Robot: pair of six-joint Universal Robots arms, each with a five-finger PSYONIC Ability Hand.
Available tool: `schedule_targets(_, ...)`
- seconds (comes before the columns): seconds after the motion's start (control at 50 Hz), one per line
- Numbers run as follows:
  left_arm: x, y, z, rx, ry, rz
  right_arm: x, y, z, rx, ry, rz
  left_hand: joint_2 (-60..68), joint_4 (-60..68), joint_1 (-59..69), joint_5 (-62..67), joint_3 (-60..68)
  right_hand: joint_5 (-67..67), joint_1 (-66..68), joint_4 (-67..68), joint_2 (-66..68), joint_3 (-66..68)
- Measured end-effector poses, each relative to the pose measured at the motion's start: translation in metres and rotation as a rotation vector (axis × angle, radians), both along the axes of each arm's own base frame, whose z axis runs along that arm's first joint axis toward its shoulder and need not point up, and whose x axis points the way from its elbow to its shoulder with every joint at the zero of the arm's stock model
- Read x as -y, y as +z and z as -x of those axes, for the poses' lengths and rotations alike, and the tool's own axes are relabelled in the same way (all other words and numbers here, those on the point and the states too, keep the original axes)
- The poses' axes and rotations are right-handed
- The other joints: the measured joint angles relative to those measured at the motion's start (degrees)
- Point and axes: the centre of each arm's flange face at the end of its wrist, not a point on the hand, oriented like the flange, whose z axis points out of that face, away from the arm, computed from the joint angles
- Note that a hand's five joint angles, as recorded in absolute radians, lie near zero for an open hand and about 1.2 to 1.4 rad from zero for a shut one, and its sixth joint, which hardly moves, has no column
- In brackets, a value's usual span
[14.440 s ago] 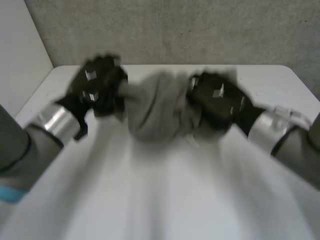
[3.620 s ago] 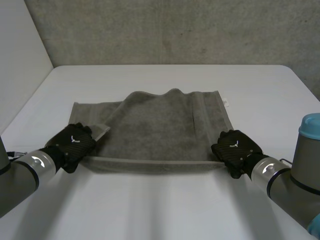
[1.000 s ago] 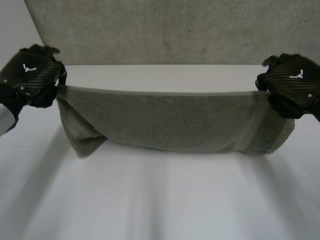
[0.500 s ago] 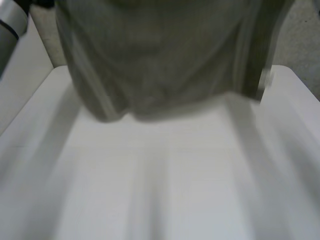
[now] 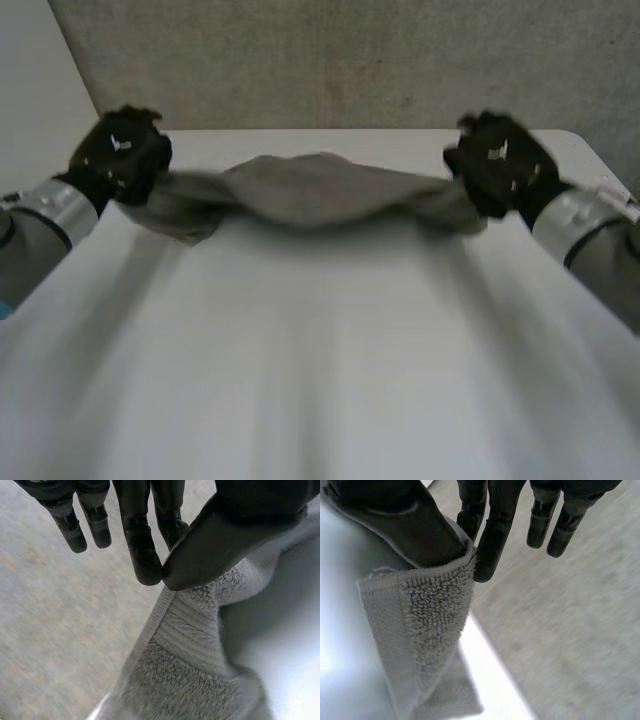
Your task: Fold the towel.
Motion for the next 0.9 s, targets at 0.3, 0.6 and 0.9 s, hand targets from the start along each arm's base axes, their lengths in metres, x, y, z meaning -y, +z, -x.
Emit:
schedule_targets(0.3, -0.074, 0.066, -0.018, -0.001, -0.042, 0.123, -0.051, 0.051, 0.047, 0.056, -0.084, 0.101, 0.00, 0.00, 0.00, 0.00, 0.00, 0.00, 0.00, 0.00, 0.00, 0.00)
schedule_targets(0.6, -0.098, 0.061, -0.032, -0.023, -0.060, 0.039, -0.057, 0.067, 0.081, 0.105, -0.079, -0.001, 0.00, 0.00, 0.00, 0.00, 0.00, 0.00, 0.00, 0.00, 0.00, 0.00)
schedule_targets(0.9, -0.032, -0.004, 0.000, 0.031, -0.112, -0.115, 0.011, 0.003, 0.069, -0.152, -0.159, -0.100, 0.00, 0.00, 0.00, 0.00, 0.00, 0.00, 0.00, 0.00, 0.00, 0.00)
